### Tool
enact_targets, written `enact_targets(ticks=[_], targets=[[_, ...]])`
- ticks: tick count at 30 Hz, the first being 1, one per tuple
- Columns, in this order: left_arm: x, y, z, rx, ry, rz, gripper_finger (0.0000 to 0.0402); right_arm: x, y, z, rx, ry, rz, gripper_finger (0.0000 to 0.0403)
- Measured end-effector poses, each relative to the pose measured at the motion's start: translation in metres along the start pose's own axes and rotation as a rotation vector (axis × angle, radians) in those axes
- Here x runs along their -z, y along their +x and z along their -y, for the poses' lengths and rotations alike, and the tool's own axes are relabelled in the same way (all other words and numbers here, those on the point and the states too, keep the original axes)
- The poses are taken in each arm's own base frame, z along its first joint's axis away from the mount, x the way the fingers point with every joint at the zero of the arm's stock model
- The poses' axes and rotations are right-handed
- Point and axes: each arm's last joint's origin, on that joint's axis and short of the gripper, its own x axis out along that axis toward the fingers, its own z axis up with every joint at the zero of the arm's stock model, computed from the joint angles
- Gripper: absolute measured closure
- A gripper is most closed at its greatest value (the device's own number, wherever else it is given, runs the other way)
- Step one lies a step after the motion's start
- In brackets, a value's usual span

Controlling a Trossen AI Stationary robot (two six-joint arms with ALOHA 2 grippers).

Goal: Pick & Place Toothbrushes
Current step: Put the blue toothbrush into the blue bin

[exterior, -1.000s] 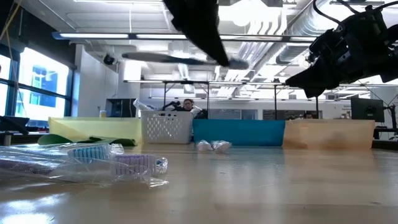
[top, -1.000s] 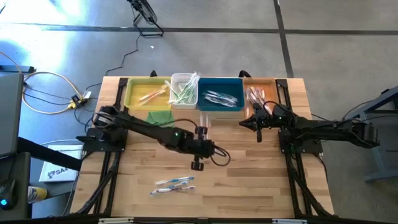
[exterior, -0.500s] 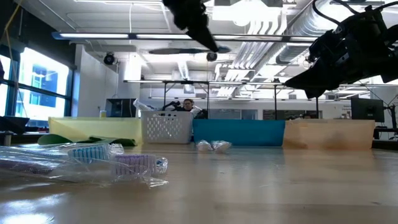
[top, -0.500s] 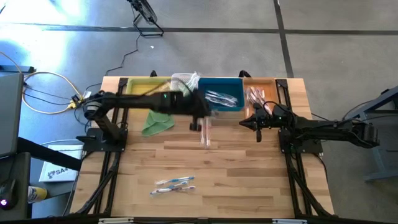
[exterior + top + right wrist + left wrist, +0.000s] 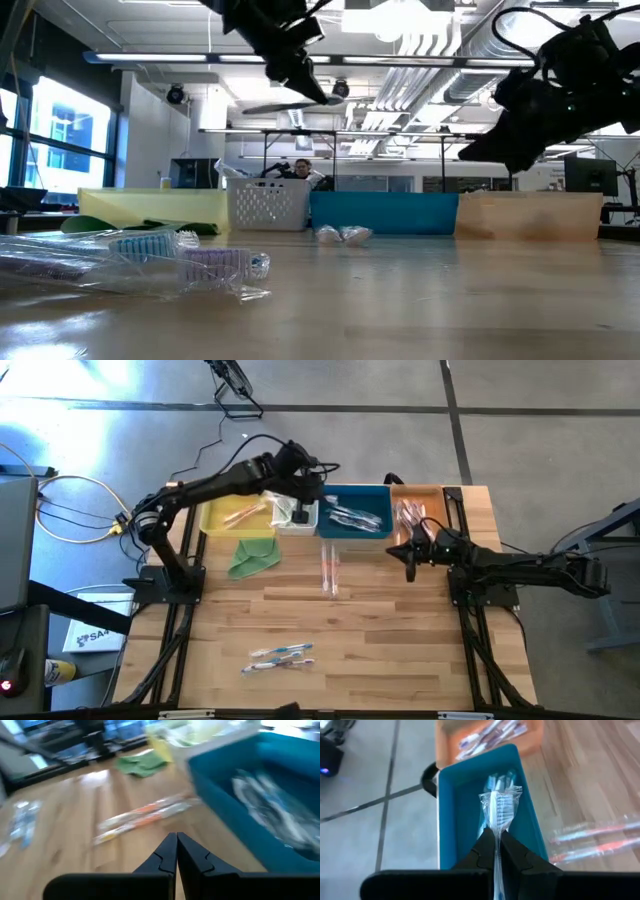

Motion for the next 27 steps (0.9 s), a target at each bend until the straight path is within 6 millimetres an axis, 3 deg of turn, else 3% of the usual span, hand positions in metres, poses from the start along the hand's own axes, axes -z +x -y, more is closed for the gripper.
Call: enact_targets(ticks=[7, 17, 27], targets=[[0.009, -0.003, -0.013, 0.054, 0.058, 0.099, 0.0401, -0.007, 0.000, 0.002, 0.099, 0.055, 0.094, 0.0399], [-0.013, -0.004, -0.026, -0.052, 0.128, 0.405, 0.0401, -0.013, -0.001, -0.003, 0.061, 0.066, 0.157, 0.0399], [-0.039, 0.004, -0.003, -0.065, 0.107, 0.458, 0.0390, -0.011, 0.001, -0.017, -0.001, 0.059, 0.156, 0.0399]])
